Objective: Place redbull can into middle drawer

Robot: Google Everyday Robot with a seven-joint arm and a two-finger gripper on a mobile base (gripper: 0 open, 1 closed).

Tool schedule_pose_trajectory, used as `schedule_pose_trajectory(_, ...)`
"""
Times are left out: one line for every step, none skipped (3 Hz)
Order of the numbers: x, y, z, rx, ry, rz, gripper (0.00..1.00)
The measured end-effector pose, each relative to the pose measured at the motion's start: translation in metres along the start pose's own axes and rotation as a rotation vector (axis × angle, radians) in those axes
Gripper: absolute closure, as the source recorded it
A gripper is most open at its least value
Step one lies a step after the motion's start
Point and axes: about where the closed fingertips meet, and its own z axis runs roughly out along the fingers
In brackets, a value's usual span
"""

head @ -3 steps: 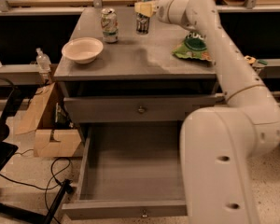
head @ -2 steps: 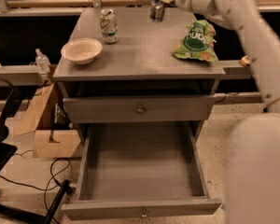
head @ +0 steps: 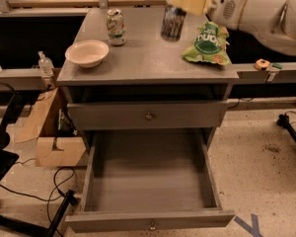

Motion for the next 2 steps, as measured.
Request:
schedule_pose_trajectory(0.108, 0.039, -0.066, -0.088, 0.113, 0.137, 1.0)
schedule_pose_trajectory(0.219, 0.037, -0.105, -0.061, 0.19, 0.232, 1.0)
